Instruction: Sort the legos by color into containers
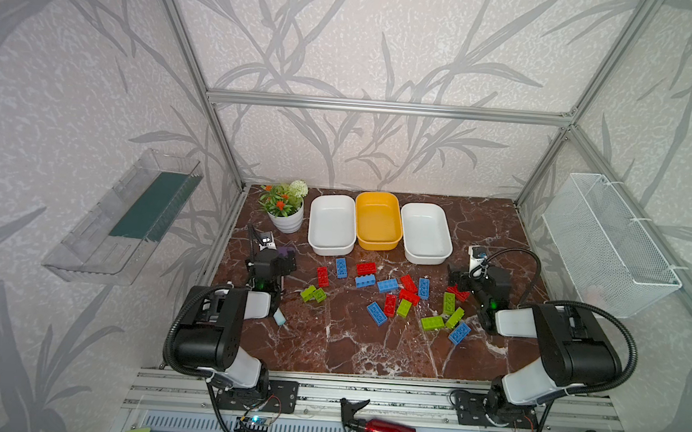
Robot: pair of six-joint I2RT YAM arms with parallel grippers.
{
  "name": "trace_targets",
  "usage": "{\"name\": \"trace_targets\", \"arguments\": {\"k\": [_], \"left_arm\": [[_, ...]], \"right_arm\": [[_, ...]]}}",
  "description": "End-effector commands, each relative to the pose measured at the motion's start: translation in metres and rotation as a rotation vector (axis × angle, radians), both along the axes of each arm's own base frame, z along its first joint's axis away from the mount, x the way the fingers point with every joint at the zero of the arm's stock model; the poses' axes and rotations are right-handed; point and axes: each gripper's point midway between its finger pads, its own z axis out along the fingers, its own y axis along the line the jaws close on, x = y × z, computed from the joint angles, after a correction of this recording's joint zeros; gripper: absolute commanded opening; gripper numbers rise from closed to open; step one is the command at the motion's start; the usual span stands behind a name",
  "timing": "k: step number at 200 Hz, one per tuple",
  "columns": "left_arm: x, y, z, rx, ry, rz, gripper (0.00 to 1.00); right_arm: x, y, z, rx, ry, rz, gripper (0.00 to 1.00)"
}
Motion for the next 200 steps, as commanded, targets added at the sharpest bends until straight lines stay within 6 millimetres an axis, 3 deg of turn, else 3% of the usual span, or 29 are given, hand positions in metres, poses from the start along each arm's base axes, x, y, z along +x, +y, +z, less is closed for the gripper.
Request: {"name": "trace_targets", "arguments": {"k": [1,64,84,123,136,169,175,180,200], "left_arm": [[0.005,0.000,0.010,0.011,-0.025,-0.006,0.99],[0.005,-0.001,0.009,0.010,-0.022,-0.007,0.99],[0.005,-0.002,0.011,0.017,-0.004,-0.008,0.99],[0.014,0.001,0.055,0.048,0.067,0.035,0.99],[0.013,-0.004,0.071,0.016,0.050,0.028,0.99],[0.012,-0.046,0.098,-0.101,0.085,-0.089,0.99],[0.010,-0.058,0.102,-0.109,0.087,-0.117,0.99],[0.009,-0.071,0.105,-0.111,0.084,-0.145,0.99],[0.000,-0.128,0.117,-0.115,0.062,-0.275,0.99]], "right_arm": [[0.005,0.001,0.009,-0.005,-0.037,0.001,0.99],[0.005,-0.001,0.010,-0.014,-0.042,-0.011,0.99],[0.003,-0.014,0.025,-0.044,-0.046,-0.126,0.99],[-0.015,-0.034,0.061,0.001,0.133,-0.286,0.99],[-0.029,-0.047,0.063,-0.020,0.254,-0.378,0.99],[-0.066,-0.049,0.059,-0.107,0.442,-0.396,0.99],[-0.071,-0.051,0.059,-0.121,0.460,-0.403,0.99],[-0.076,-0.052,0.058,-0.006,0.472,-0.486,0.99],[-0.095,-0.052,0.046,0.012,0.564,-0.519,0.99]]}}
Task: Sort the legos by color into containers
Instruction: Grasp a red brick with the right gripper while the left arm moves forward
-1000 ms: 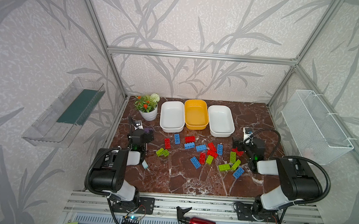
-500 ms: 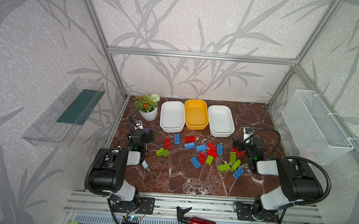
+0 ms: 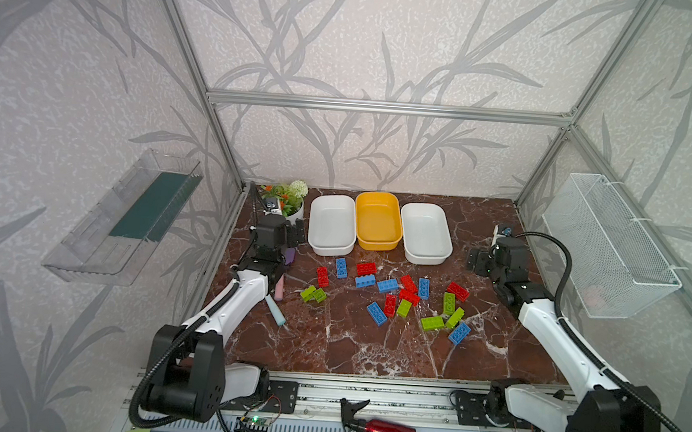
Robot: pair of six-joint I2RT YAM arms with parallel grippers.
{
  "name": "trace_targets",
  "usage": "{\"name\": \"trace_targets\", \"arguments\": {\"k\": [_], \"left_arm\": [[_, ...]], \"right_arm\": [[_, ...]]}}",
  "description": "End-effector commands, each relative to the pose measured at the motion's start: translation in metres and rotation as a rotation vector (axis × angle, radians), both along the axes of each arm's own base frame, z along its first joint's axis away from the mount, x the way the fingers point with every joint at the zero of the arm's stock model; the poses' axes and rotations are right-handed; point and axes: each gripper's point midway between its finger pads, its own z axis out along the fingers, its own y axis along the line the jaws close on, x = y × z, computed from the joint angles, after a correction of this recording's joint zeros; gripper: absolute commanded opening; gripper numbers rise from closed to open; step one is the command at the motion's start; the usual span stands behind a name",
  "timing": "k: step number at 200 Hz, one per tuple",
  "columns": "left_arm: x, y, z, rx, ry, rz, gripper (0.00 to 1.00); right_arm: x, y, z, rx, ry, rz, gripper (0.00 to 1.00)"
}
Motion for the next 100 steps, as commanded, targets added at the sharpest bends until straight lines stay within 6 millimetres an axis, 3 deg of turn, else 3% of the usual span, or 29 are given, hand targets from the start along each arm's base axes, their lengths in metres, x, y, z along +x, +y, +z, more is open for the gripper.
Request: {"name": "trace_targets", "arguments": {"k": [1,40,67,100], "left_arm": [[-0.022,-0.059,-0.008,-0.031,0.082,-0.139,0.99],[-0.051,-0.154,0.011,-0.103,0.055,-0.322,0.99],[-0.077,-0.212,0.010,-0.072,0.079,-0.453,0.99],[-0.103,-0.257,0.002,0.006,0.120,-0.565,0.99]], "right_arm": [[-0.053,-0.012,-0.040,0.032,0.257,-0.130,0.99],[-0.067,0.000,-0.049,0.111,0.337,-0.150,0.99],[-0.070,0.012,-0.056,0.167,0.345,-0.102,0.99],[-0.084,0.011,-0.073,0.182,0.430,-0.146,0.97]]}}
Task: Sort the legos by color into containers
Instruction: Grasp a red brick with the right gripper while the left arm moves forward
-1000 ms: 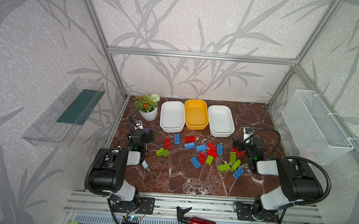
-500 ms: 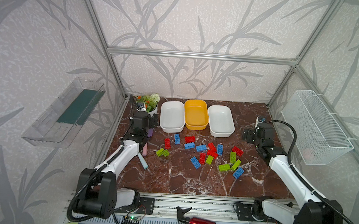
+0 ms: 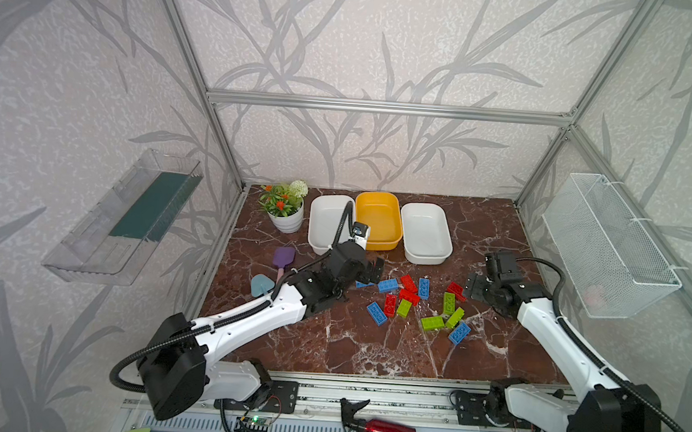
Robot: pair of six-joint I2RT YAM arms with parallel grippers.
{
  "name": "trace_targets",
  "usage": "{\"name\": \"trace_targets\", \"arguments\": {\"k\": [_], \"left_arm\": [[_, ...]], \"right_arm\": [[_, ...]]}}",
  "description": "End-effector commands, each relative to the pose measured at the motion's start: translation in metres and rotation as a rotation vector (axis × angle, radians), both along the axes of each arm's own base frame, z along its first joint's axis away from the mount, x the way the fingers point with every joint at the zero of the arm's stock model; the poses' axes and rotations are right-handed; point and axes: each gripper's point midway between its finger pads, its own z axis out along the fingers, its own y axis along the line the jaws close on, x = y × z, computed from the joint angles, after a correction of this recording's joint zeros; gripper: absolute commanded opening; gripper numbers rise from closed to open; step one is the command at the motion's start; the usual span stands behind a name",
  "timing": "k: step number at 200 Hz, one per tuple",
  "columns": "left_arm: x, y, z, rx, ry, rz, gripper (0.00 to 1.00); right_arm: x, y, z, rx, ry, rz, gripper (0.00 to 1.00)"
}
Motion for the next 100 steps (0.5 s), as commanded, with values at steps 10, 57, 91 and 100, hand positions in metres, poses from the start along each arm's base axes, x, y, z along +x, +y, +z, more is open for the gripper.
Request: {"name": "trace_targets", "arguments": {"k": [10,57,91,100], "left_arm": [[-0.015,-0.021,-0.008,0.058,0.032,-0.030,0.99],[-0.024,-0.045,-0.002,0.039,0.028,-0.097,0.99],[-0.024,-0.047,-0.001,0.052,0.028,-0.111,0.99],[-0.025,-0.047,-0.002,0.054,0.028,-0.115,0.99]], "right_arm": [[-0.021,0.002,-0.017,0.034,0.113,-0.047,0.95],[-0.035,0.012,-0.029,0.085,0.150,-0.125,0.92],[-0.033,0.021,-0.035,0.124,0.133,-0.179,0.92],[-0.032,0.022,-0.038,0.132,0.139,-0.195,0.93]]}}
